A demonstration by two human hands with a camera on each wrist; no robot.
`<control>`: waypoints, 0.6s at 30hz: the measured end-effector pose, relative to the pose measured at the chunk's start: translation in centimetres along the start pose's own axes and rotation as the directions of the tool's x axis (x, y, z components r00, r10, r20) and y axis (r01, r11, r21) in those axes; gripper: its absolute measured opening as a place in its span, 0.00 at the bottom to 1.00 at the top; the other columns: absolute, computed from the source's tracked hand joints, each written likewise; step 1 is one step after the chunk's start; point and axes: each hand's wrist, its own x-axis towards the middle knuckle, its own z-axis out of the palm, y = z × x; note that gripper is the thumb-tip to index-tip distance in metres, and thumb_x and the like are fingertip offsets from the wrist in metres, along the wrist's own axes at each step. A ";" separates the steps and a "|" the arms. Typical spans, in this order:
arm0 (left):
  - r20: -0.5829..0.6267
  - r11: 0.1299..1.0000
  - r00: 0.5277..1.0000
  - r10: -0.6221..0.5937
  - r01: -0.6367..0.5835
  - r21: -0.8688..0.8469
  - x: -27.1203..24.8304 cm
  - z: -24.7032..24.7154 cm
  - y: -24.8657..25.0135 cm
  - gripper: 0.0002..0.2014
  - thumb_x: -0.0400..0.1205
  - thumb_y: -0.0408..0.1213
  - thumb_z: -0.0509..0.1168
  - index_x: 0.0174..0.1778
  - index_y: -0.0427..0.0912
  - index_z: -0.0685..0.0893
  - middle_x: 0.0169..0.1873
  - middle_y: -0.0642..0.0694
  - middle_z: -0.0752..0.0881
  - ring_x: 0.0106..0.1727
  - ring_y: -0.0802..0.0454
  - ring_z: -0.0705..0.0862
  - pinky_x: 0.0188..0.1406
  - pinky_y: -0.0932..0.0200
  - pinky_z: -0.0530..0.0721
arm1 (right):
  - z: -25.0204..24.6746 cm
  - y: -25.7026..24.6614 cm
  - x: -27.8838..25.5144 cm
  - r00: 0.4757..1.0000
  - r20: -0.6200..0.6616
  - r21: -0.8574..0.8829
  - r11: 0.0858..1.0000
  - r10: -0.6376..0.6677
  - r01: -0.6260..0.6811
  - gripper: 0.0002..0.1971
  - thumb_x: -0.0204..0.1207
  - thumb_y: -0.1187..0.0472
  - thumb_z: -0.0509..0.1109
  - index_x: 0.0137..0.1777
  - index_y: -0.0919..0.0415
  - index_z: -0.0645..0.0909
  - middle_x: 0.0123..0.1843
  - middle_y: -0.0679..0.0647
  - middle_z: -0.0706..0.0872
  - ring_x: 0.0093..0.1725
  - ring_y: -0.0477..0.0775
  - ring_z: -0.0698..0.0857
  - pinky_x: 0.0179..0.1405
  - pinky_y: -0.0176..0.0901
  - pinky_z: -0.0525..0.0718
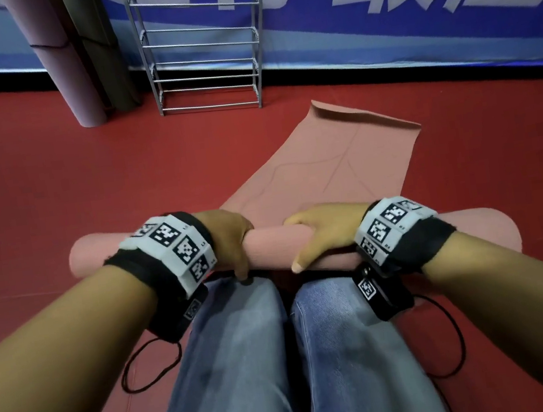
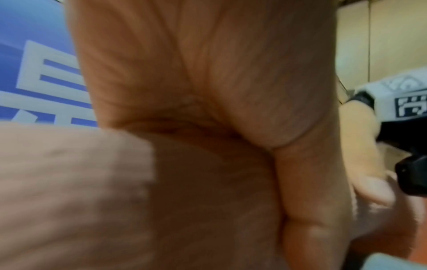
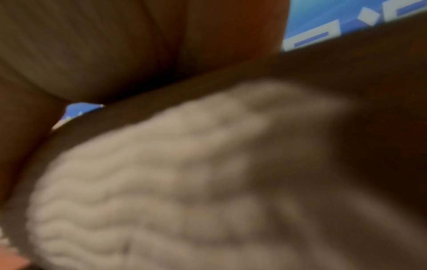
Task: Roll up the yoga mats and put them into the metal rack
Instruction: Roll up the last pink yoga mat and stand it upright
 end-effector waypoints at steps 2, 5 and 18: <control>0.134 0.999 0.991 0.006 -0.012 0.046 0.7 0.7 0.6 0.20 0.72 0.41 0.79 0.58 0.42 0.85 0.43 0.51 0.85 0.46 0.55 0.82 0.33 0.68 0.77 | 1.9 0.6 0.1 0.992 0.108 -0.005 0.998 0.069 -0.069 0.20 0.66 0.51 0.84 0.50 0.46 0.76 0.47 0.43 0.84 0.48 0.46 0.81 0.49 0.42 0.78; 0.119 0.994 0.992 -0.040 0.027 0.106 0.6 2.2 0.6 0.25 0.71 0.46 0.79 0.61 0.45 0.79 0.43 0.52 0.83 0.48 0.54 0.79 0.38 0.63 0.76 | 4.7 1.5 0.2 0.987 0.117 0.036 0.993 0.110 -0.115 0.26 0.61 0.52 0.86 0.52 0.43 0.72 0.49 0.43 0.82 0.52 0.47 0.81 0.56 0.46 0.79; -0.124 0.982 0.992 0.004 0.020 0.188 1.3 4.3 1.8 0.29 0.67 0.53 0.78 0.60 0.51 0.75 0.53 0.48 0.86 0.55 0.46 0.84 0.52 0.54 0.81 | 4.1 1.5 0.4 0.987 0.033 -0.008 0.988 0.157 -0.156 0.24 0.64 0.55 0.84 0.58 0.58 0.81 0.54 0.56 0.89 0.56 0.59 0.86 0.61 0.51 0.83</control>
